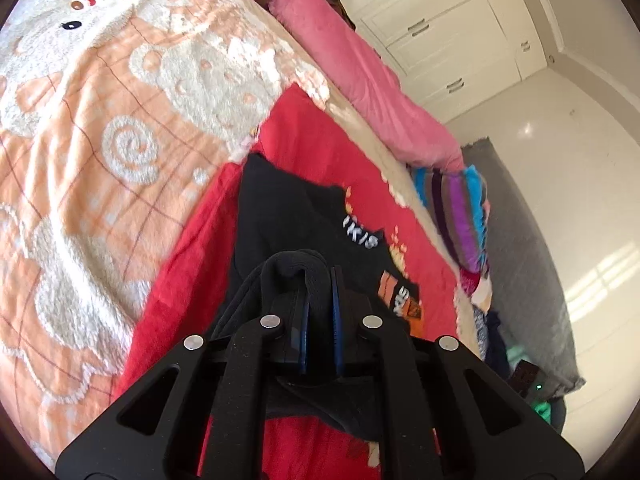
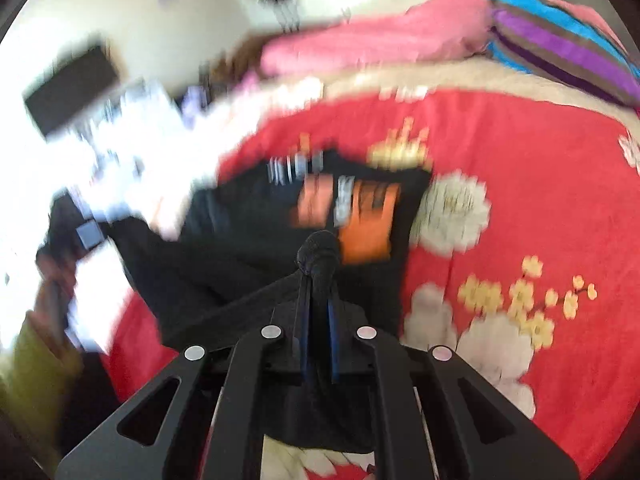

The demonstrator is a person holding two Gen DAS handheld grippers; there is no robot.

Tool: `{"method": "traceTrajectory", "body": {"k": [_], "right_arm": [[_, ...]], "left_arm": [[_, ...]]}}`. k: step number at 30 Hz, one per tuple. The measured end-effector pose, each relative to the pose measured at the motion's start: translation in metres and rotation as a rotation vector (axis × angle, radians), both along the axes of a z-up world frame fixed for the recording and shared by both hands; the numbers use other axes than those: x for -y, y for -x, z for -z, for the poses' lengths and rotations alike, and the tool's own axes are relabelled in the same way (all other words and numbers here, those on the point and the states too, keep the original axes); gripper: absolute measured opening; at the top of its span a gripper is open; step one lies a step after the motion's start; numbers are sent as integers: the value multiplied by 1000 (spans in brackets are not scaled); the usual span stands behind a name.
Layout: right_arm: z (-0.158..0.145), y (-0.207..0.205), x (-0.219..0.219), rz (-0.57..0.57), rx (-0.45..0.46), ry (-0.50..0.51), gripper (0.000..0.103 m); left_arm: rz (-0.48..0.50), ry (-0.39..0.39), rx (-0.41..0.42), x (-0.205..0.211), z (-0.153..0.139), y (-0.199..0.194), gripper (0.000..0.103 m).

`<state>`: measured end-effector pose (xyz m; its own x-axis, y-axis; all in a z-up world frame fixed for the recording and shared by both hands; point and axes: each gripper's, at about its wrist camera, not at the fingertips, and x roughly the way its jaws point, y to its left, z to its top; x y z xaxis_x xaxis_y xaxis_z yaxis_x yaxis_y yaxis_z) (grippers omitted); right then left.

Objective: Fold small clothes
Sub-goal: 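Lower the hem onto the collar and open both tools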

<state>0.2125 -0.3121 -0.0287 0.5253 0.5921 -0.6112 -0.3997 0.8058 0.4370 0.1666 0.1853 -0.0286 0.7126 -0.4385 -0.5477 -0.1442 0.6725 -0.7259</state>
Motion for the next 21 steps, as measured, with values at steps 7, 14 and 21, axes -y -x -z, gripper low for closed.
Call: {"method": "traceTrajectory", "body": {"k": [7,14,21], "right_arm": [[-18,-58,37,158,52,-216,6],[6,-116,15,190,23,-137,6],[53,-149,11,268,-90,4,7]], "left_arm": [[-58,29,7,-15,0,-26,3],[-75,19,-1,-15,6,-76,3],[-123,55,-66,-19,39,-103,7]]}}
